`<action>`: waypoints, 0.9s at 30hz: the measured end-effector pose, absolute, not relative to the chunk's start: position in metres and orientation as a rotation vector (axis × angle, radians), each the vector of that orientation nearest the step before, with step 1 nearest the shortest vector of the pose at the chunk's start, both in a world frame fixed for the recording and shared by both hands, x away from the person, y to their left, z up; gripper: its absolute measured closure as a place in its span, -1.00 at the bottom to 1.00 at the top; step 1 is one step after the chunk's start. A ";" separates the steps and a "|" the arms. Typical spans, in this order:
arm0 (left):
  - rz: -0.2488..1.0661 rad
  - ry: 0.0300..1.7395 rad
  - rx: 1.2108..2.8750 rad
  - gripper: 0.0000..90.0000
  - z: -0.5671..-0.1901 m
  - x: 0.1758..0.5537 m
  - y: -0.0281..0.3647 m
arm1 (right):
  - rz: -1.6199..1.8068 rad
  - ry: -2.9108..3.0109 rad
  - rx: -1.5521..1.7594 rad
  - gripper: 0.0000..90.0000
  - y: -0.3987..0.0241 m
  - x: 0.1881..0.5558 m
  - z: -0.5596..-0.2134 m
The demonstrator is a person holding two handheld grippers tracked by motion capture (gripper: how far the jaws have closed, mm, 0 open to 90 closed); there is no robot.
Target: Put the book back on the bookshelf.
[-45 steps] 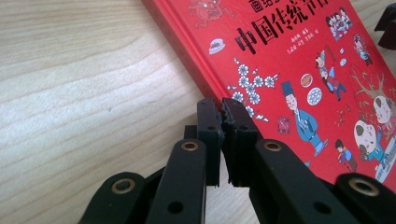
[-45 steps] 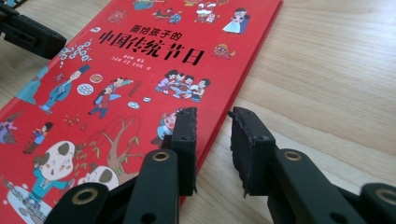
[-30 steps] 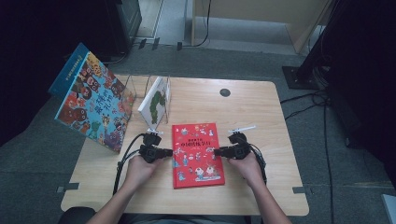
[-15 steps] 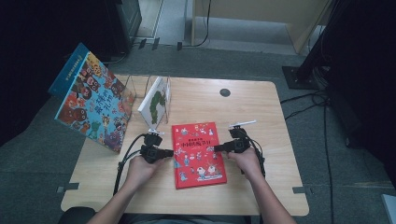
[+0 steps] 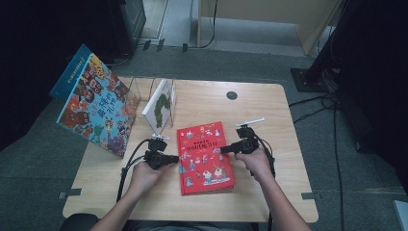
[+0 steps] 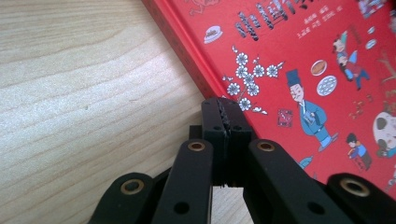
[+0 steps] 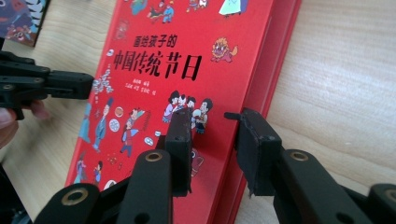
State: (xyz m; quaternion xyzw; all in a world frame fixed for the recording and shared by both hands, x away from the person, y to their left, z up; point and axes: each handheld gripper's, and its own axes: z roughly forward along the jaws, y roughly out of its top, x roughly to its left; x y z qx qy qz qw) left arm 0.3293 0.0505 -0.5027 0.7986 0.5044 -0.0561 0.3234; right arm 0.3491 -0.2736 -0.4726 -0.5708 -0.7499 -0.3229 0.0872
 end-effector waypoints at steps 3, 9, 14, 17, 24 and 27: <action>-0.161 1.311 2.094 1.00 -0.504 0.329 0.051 | -0.974 -2.272 -1.686 0.50 -0.270 0.348 -0.460; -0.158 1.311 2.099 1.00 -0.503 0.329 0.050 | -0.976 -2.316 -1.656 0.49 -0.264 0.347 -0.443; -0.166 1.321 2.089 1.00 -0.504 0.329 0.050 | -0.987 -2.335 -1.620 0.48 -0.258 0.346 -0.428; -0.165 1.320 2.092 1.00 -0.503 0.328 0.050 | -0.992 -2.349 -1.584 0.47 -0.252 0.345 -0.419; -0.173 1.303 2.096 1.00 -0.504 0.328 0.050 | -0.970 -2.399 -1.516 0.43 -0.231 0.351 -0.401; -0.200 1.303 2.082 1.00 -0.505 0.328 0.051 | -0.949 -2.437 -1.487 0.43 -0.221 0.354 -0.393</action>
